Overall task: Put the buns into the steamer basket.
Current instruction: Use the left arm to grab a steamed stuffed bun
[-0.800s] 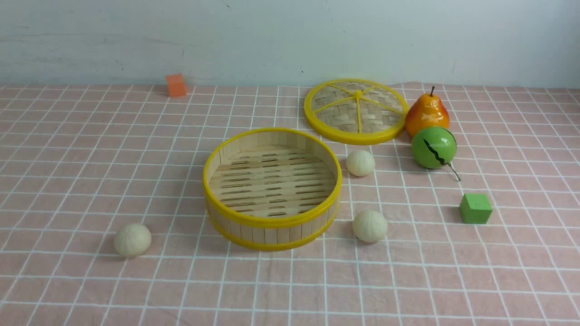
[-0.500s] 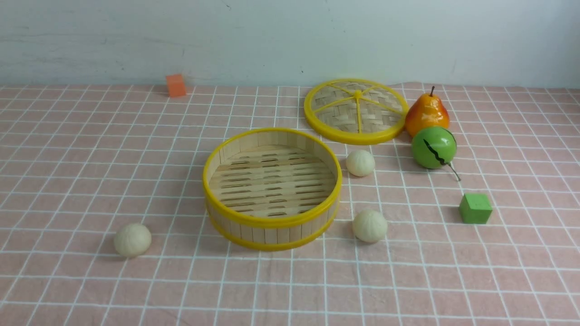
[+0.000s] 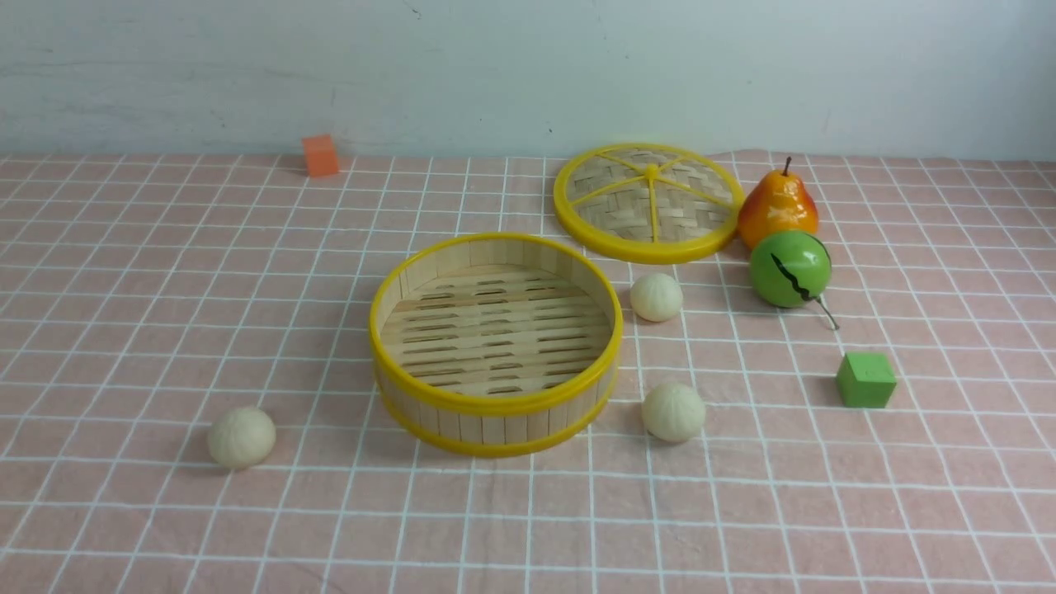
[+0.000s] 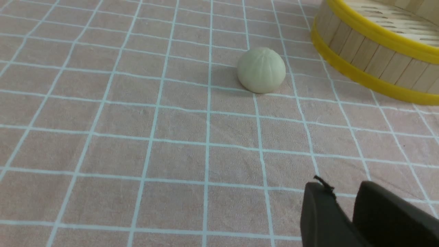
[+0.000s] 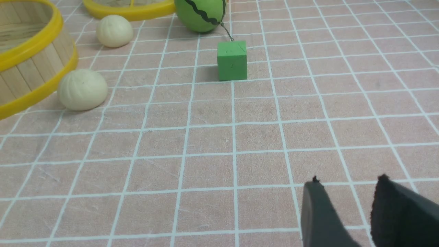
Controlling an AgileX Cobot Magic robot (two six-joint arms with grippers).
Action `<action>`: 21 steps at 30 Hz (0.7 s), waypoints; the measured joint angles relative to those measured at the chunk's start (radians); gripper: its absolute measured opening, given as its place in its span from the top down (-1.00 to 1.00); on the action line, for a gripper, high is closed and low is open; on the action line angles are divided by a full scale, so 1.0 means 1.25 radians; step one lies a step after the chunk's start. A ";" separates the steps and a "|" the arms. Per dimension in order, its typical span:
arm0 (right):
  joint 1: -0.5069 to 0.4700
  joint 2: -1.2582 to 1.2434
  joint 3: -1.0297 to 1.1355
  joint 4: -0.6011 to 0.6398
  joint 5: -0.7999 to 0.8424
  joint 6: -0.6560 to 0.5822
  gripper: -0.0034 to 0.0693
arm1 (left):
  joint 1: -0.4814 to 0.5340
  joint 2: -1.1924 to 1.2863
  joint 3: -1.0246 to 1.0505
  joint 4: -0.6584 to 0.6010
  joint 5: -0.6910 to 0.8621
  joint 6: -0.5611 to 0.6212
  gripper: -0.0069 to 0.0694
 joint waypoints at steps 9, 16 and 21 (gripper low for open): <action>0.000 0.000 0.000 0.000 0.000 0.000 0.25 | 0.000 0.000 0.000 0.000 -0.059 0.000 0.40; 0.000 0.000 0.009 0.000 -0.107 0.000 0.25 | 0.000 0.000 0.000 0.000 -0.212 0.000 0.39; 0.000 0.000 0.009 0.000 -0.327 0.000 0.25 | 0.000 0.000 0.000 -0.001 -0.444 0.000 0.39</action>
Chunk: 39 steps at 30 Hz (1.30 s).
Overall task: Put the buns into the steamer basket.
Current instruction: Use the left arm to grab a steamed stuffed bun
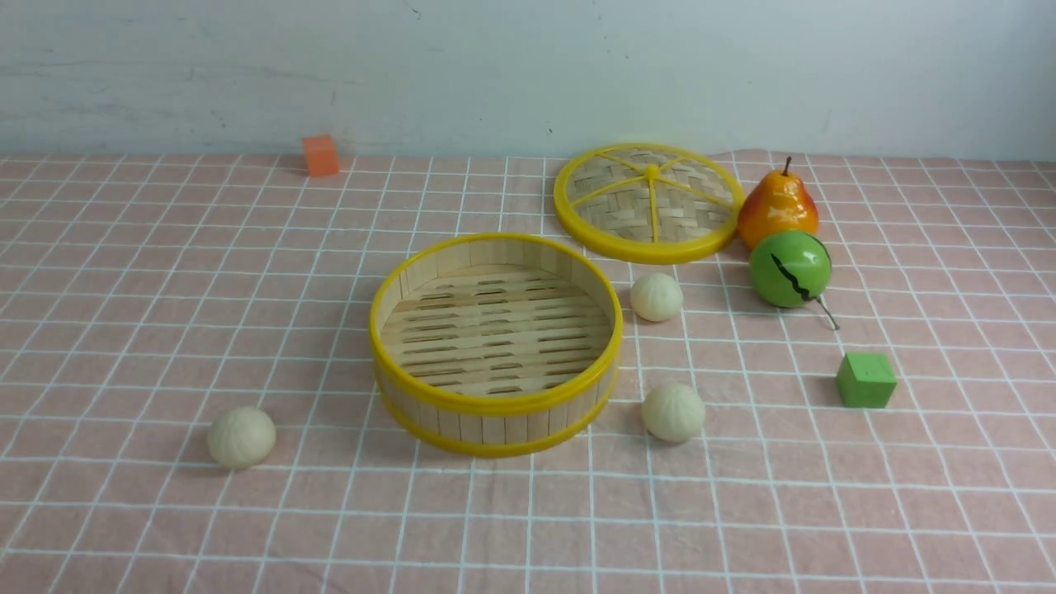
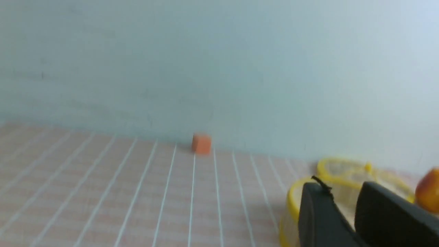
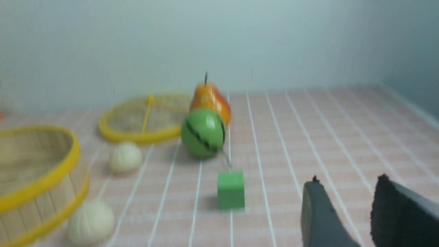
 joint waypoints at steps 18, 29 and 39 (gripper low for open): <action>0.000 0.037 -0.134 -0.011 -0.299 0.093 0.87 | 0.000 0.118 -0.306 0.139 -0.171 -0.362 0.34; 0.005 0.469 -0.339 -0.065 0.187 -0.161 0.91 | 0.000 0.521 -0.492 0.240 0.230 -0.442 0.32; 0.138 0.809 -0.445 0.096 0.490 -0.194 0.91 | -0.161 0.808 -0.612 0.098 0.652 -0.316 0.62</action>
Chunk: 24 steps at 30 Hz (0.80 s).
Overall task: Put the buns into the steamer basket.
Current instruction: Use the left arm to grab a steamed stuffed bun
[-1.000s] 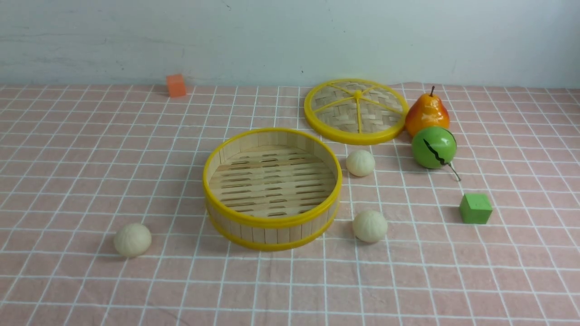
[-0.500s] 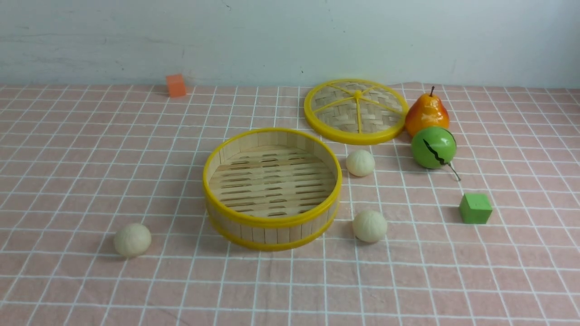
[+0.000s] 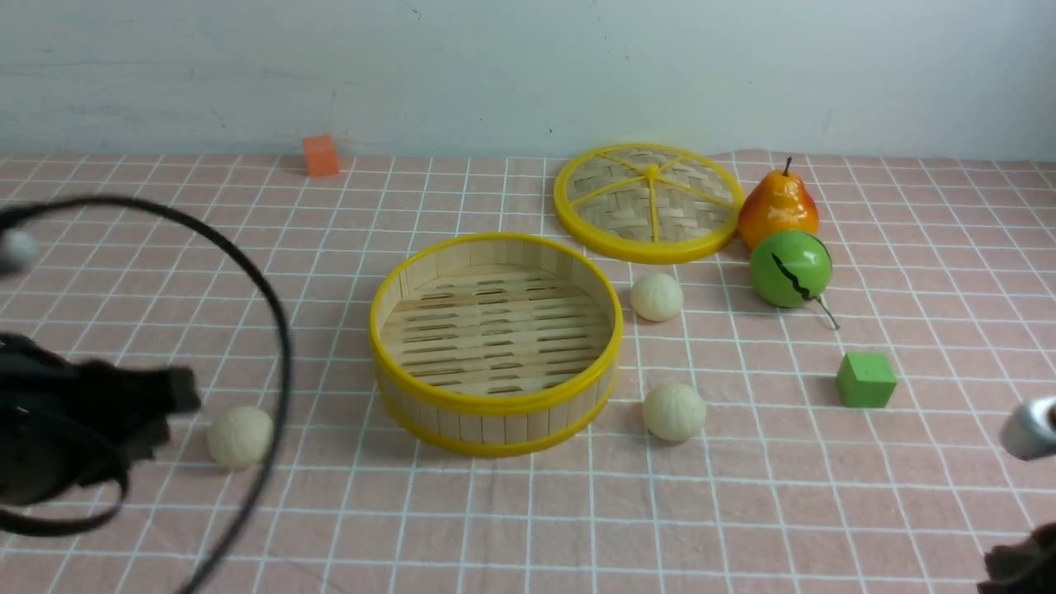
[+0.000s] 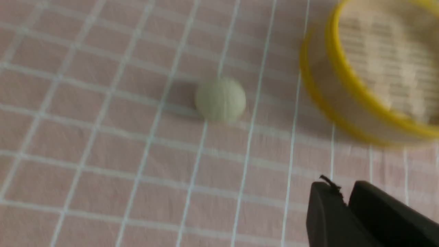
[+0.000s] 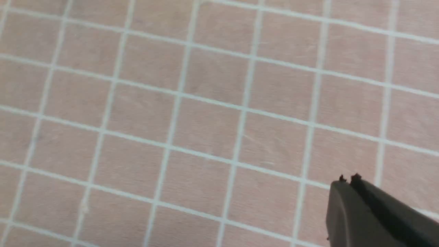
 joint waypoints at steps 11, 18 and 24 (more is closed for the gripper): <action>0.162 0.129 -0.042 0.017 0.038 -0.031 0.91 | 0.073 0.358 -0.177 -0.054 -0.025 0.014 0.48; 0.176 0.129 -0.042 0.018 0.038 -0.037 0.91 | 0.134 0.515 -0.280 -0.035 0.033 0.017 -0.22; 0.176 0.129 -0.043 0.020 0.035 -0.038 0.90 | 0.134 0.584 -0.301 0.009 -0.010 0.013 -0.32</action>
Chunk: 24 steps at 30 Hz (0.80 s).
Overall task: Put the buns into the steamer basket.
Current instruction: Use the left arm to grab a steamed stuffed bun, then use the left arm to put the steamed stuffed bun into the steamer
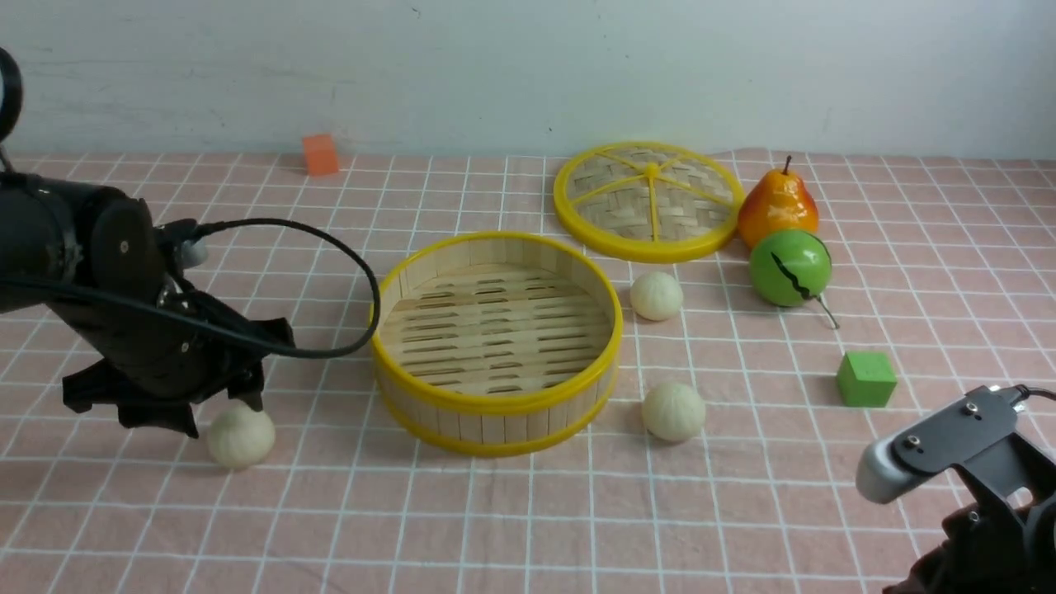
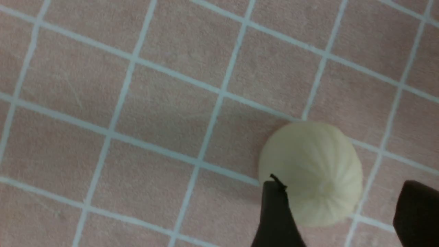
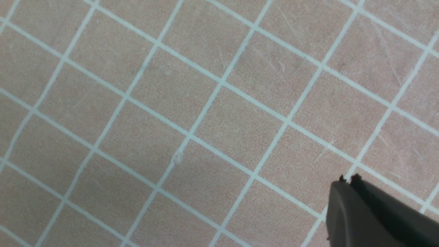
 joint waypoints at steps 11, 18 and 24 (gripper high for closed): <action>0.000 0.000 0.000 0.004 -0.012 -0.002 0.88 | -0.005 0.046 -0.052 0.011 0.026 -0.021 0.66; 0.000 0.001 0.000 0.005 -0.038 -0.002 0.87 | -0.143 0.019 -0.302 -0.044 0.083 0.119 0.83; 0.000 0.001 0.000 0.006 -0.042 -0.002 0.87 | -0.185 0.124 -0.367 -0.054 0.068 0.138 0.80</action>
